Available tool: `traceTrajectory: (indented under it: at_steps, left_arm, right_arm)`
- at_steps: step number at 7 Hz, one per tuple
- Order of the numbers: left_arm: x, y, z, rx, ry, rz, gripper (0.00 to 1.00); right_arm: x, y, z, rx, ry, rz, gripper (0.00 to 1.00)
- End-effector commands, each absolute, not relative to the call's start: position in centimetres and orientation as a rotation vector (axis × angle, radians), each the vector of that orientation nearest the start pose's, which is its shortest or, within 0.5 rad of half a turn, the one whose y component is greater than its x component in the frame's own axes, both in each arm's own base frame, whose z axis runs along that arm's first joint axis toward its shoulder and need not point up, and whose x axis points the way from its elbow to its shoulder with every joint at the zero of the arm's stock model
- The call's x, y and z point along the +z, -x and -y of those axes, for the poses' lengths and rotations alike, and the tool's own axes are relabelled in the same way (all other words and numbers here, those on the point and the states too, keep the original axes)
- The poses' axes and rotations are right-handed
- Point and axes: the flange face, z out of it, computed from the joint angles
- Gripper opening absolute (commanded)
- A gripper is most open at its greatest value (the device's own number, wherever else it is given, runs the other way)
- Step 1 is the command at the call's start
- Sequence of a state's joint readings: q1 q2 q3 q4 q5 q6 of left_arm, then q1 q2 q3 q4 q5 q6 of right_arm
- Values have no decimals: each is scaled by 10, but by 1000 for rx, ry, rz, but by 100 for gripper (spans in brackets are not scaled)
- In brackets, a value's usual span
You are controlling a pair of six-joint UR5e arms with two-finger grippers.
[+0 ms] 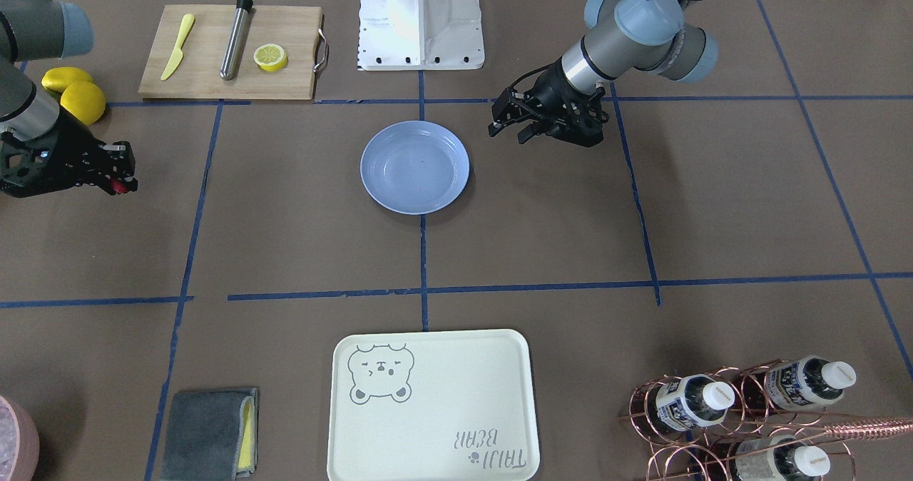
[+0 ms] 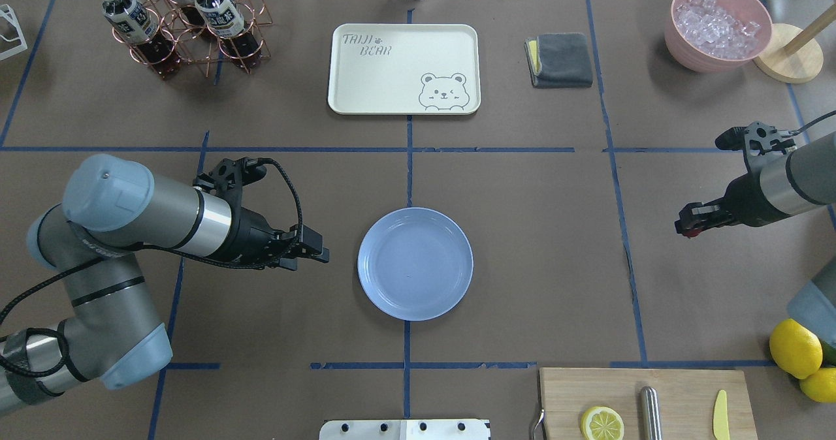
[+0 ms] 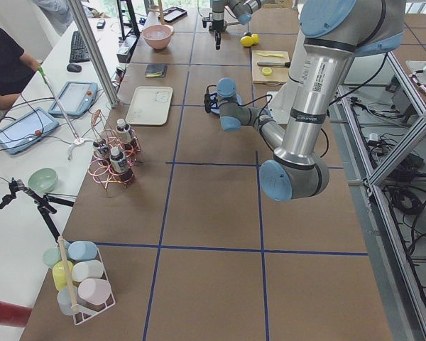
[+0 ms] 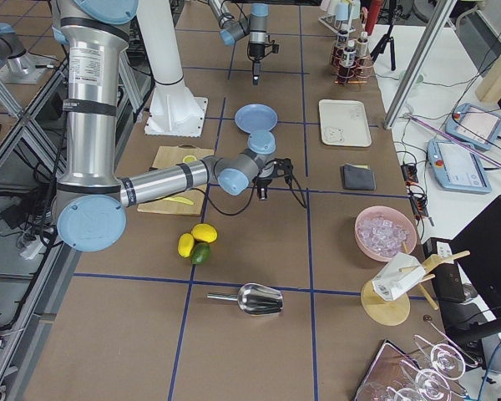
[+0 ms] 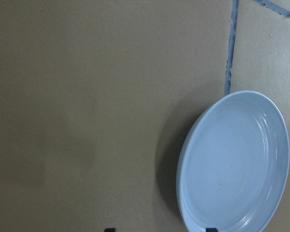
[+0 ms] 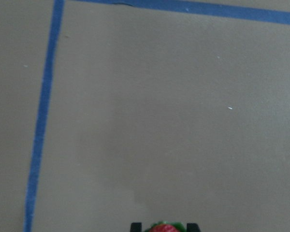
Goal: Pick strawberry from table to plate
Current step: 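Carry the strawberry with the right gripper over the plate while the left arm withdraws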
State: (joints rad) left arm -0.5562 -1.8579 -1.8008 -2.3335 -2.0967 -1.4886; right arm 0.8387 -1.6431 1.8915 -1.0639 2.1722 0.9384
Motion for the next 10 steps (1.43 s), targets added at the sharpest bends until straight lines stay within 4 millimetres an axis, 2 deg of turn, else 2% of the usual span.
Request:
traceTrajectory:
  at_steps: [1,2,3,4,5,7,8,10]
  left_arm:
    - [322,-394,392,-105,-26,-1307,69]
    - [338,-375,400,-84,-77,-1278,69]
    - [355,-352,400,-50,-129,-1250,69]
    - [372,-319,406,-39,-189,-1217,69]
    - [386,-288,407,-30,-237,-1185,69]
    - [421,-230,419,16,-354,-1093,70]
    - [421,-228,420,19,-360,-1090,70]
    - [420,-229,420,21,-360,-1091,71]
  right_arm:
    - [383,345,372,87,21,1050,0]
    - [340,404,348,140,54,1076,0]
    - [278,456,340,164,59,1032,0]
    - [218,500,340,175,52,941,0]
    - [194,536,349,197,59,913,0]
    - [166,608,377,255,65,855,0]
    - [162,625,385,268,70,834,0]
    - [175,632,385,269,76,805,0]
